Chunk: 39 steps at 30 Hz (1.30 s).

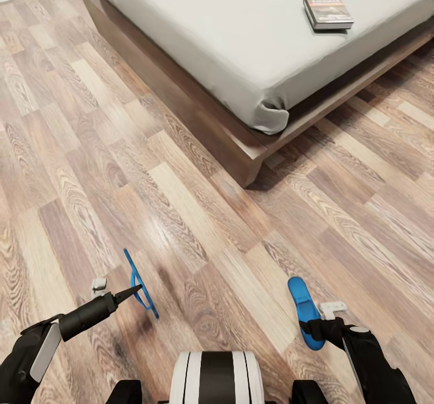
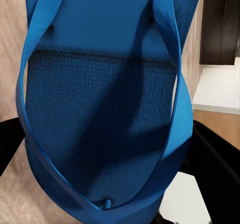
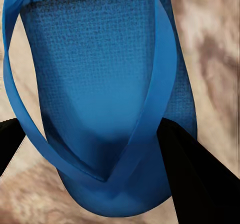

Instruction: In the bedroom, move the book from the bed onto either nightstand, and place the two sandals side by side next to the bed.

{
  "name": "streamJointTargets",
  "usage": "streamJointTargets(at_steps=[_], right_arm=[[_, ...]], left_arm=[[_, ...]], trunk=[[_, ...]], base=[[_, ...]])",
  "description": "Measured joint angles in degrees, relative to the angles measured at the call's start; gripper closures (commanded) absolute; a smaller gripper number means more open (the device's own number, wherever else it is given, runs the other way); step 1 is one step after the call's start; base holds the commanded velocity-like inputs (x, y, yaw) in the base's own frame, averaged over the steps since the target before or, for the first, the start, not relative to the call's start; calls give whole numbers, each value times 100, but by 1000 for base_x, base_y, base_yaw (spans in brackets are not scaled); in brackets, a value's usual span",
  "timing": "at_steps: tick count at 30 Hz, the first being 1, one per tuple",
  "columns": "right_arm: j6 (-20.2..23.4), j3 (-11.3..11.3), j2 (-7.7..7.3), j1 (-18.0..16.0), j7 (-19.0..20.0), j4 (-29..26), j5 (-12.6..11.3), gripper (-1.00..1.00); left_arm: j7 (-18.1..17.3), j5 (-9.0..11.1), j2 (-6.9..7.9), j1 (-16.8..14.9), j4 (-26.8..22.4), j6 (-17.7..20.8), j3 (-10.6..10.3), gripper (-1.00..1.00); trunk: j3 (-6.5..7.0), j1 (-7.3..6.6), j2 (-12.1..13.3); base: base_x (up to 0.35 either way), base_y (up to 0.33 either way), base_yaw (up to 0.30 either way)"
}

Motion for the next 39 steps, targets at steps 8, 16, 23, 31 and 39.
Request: streamJointTargets(at_steps=[8,16,23,31,39], right_arm=[[13,-5,-3,0,22,-10,-10,100],[196,-17,-871,-1,1039,-25,-1167,100],[771,-11,-1394,0,1955,-22,-2437,100],[837,-30,-1460,0,2034,-24,-2571,100],[839,-795,-1769,0,2043,-17,-2577,100]], left_arm=[[4,-4,-3,0,0,0,0,100],[8,-4,-9,1,0,0,0,100],[11,-3,-63,0,0,-1,0,100],[79,-10,-79,0,68,-4,-90,100],[207,-5,-79,0,78,2,-216,100]], trunk=[[177,-21,11],[355,-42,21],[510,-59,31],[687,-80,41],[864,-101,52]], base=[[0,0,0],[0,0,0],[0,0,0],[0,0,0],[0,0,0]])
